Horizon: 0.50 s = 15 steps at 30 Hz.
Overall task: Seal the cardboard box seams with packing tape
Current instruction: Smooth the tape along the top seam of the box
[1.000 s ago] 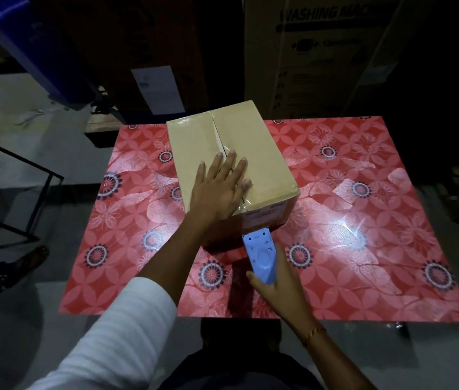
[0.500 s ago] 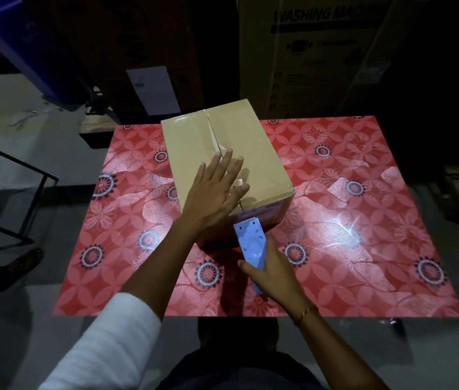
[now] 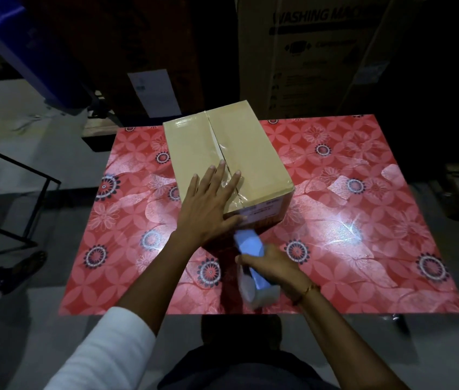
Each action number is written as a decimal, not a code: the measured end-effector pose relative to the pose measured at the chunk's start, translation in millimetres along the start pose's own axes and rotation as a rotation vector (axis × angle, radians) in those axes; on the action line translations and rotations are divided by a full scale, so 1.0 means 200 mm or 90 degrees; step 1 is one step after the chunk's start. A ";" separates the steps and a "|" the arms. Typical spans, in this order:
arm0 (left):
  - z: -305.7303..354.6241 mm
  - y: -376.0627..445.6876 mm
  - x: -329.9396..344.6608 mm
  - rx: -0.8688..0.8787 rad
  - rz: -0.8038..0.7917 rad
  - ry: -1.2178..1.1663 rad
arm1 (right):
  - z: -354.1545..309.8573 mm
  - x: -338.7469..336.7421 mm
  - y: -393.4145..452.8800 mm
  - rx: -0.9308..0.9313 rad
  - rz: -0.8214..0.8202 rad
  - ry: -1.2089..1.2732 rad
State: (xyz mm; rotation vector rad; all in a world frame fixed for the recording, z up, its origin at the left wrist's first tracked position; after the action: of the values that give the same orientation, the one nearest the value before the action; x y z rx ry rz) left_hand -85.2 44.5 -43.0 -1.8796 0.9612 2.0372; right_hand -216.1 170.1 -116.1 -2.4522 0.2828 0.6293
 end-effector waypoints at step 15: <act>-0.02 0.02 0.03 0.008 -0.049 0.069 | 0.30 -0.24 0.13 0.136 0.115 0.392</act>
State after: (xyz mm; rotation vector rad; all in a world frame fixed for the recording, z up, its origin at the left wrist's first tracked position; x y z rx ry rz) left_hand -84.3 38.2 -46.8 -2.0050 0.9092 1.8986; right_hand -288.4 187.1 -146.9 -2.3650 0.7748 -0.1054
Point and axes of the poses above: each hand's wrist, its own y-axis towards the middle knuckle, its own x-axis out of the palm, z = x × y, the point moved 5 cm from there along y, towards the middle knuckle, and after that the axes turned 14 degrees about z, right-handed, at the moved point
